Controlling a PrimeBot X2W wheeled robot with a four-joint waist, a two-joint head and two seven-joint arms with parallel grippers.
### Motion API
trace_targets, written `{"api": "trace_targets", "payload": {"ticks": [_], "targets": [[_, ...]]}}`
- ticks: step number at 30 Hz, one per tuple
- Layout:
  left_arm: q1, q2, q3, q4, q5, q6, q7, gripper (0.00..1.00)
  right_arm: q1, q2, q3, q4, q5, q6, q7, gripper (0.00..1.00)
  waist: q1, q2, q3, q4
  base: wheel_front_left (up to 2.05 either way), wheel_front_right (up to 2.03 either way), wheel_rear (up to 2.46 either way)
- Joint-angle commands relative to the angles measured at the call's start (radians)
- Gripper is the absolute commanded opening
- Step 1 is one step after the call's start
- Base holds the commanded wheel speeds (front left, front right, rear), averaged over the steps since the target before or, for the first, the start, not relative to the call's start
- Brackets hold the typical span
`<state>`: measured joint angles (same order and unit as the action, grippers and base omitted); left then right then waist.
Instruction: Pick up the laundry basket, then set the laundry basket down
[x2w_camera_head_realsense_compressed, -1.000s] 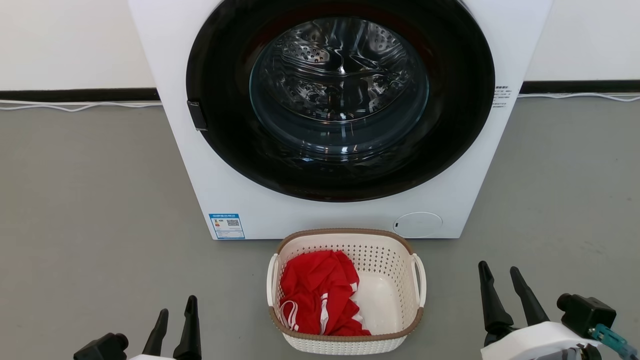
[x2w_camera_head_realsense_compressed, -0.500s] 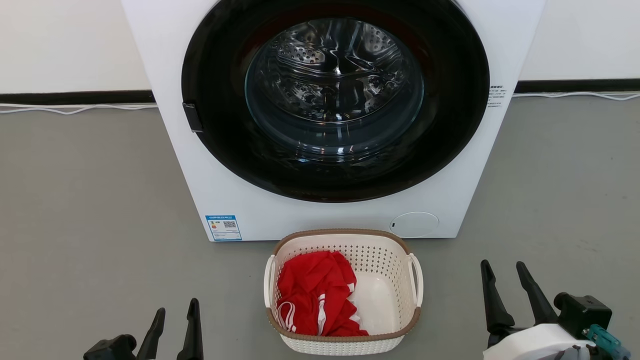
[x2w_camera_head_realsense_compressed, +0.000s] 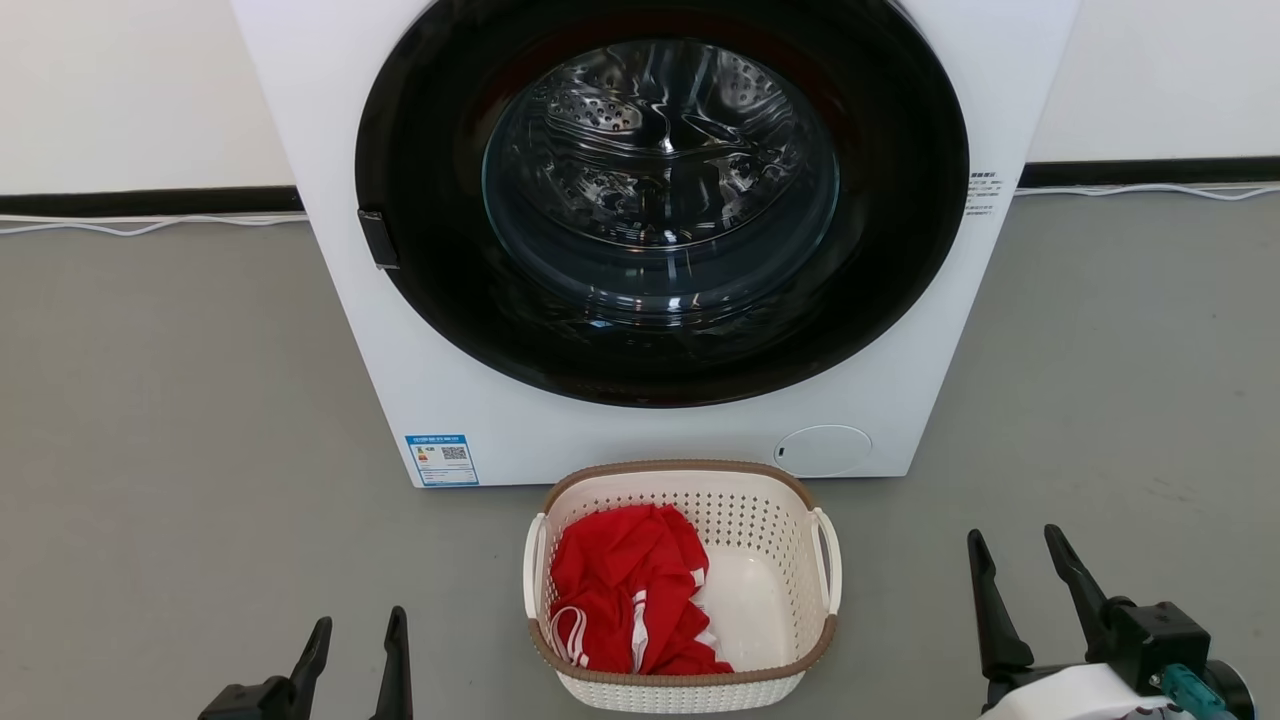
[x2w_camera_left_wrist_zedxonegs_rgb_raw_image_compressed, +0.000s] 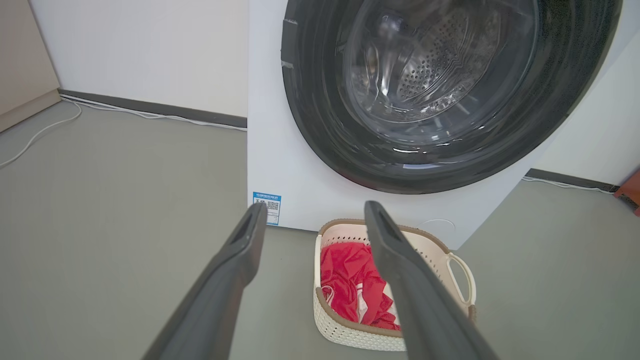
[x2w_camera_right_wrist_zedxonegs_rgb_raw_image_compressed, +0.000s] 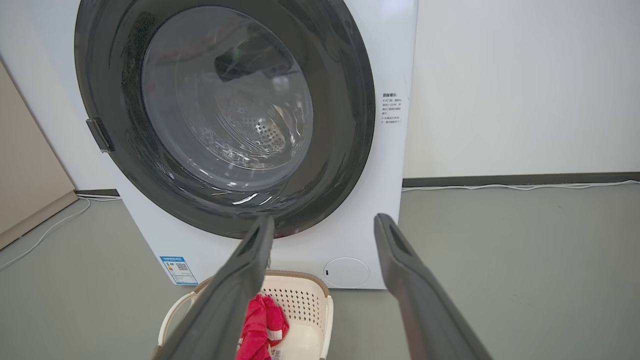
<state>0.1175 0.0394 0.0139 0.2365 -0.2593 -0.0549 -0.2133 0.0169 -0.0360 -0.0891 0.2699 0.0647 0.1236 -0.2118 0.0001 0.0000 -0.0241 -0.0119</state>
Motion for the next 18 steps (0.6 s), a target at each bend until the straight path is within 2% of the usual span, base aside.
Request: {"api": "trace_targets", "payload": {"ticks": [1,10,18], "targets": [[-0.02,0.009,0.023,-0.032,0.043,0.009,-0.021,1.0,-0.02,-0.013,0.02,-0.032,-0.042,0.007,-0.022,1.0,0.0,0.0,0.0,0.001,0.0,0.0,0.0],[-0.012,0.011,0.024,-0.036,0.153,0.014,-0.047,1.0,-0.02,-0.014,0.012,-0.028,-0.154,0.007,-0.049,1.0,0.0,0.0,-0.002,0.009,0.0,0.0,0.0],[-0.008,0.011,0.028,-0.037,0.158,0.015,-0.048,1.0,-0.024,-0.014,-0.003,-0.022,-0.153,0.007,-0.05,1.0,0.0,0.0,-0.004,0.01,0.0,0.0,0.0]]}}
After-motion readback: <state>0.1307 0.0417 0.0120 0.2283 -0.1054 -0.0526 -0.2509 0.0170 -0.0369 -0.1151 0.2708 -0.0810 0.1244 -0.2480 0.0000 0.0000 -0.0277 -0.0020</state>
